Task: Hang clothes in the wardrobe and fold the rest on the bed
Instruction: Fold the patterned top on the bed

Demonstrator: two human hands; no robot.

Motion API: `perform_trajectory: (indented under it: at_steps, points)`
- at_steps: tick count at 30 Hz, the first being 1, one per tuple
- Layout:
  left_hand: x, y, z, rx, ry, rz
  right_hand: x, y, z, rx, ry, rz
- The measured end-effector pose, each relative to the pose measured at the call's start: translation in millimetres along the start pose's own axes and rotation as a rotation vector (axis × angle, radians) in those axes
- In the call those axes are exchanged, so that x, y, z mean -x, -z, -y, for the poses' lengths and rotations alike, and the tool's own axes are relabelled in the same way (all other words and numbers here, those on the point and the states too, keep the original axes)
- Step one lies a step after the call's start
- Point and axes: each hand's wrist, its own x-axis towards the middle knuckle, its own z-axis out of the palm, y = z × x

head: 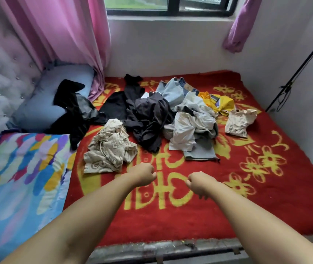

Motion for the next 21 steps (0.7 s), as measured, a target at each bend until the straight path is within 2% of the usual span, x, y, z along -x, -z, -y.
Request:
perform_trajectory:
  at_steps: [6,12,17,21]
  points:
    - [-74,-33,2,0.035,0.052,0.105,-86,-13,-35,0.006,0.003,0.139]
    - [-147,-59,14,0.205,0.225,0.113,-184,-19,-56,0.106,0.121,0.218]
    - [-181,-92,64,0.221,0.347,0.101,-255,-44,-17,0.142,0.223,0.226]
    - [-205,-119,132,0.220,0.492,-0.038,-311,-74,46,0.107,0.298,0.189]
